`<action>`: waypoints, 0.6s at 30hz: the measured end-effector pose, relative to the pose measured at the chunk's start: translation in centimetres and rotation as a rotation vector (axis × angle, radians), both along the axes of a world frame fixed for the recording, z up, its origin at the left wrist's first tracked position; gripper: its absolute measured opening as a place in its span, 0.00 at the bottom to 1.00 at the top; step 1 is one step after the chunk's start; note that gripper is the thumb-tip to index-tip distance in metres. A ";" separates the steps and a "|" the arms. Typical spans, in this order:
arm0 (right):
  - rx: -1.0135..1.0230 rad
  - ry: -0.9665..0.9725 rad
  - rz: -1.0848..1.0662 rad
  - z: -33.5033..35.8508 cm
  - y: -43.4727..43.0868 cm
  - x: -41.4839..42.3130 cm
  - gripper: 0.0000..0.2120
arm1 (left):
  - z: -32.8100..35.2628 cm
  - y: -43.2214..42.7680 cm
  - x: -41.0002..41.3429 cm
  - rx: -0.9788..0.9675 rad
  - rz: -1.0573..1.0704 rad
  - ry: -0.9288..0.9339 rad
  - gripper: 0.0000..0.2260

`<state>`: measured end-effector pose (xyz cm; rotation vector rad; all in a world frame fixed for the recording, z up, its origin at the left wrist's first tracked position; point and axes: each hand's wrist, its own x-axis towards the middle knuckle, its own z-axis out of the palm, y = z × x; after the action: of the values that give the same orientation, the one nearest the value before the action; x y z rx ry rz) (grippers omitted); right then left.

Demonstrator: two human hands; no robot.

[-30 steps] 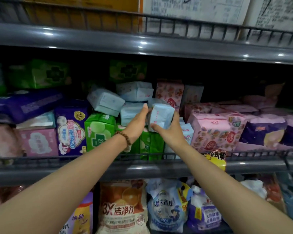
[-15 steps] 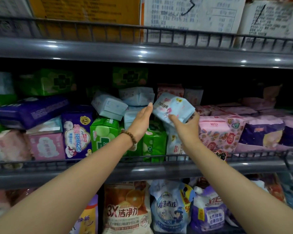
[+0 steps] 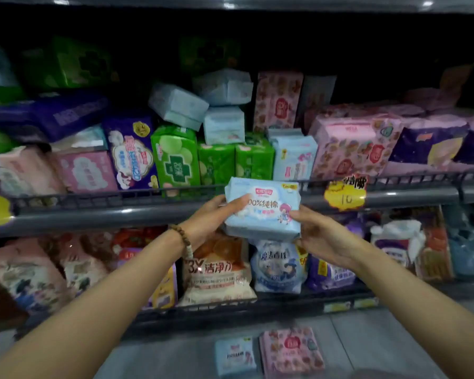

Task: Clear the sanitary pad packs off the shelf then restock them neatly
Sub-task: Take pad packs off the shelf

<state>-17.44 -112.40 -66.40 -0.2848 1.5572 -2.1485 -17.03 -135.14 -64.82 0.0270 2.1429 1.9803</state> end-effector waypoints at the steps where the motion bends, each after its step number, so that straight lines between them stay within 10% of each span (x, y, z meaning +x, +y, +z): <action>1: 0.040 -0.049 0.009 -2.0 -0.2 0.2 0.48 | -1.9 -0.4 0.6 -0.023 -0.005 -0.051 0.26; 8: 0.195 -0.353 0.019 -14.7 -2.7 1.7 0.14 | -14.9 -1.9 3.3 -0.054 -0.011 -0.433 0.15; 18: 0.438 -0.567 0.030 -29.5 -4.9 2.0 0.14 | -30.5 -2.2 4.0 0.000 0.067 -0.733 0.12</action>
<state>-15.41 -117.27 -95.88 0.4081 1.5918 -1.6031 -13.06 -137.36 -95.33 -0.6677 1.6664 1.6531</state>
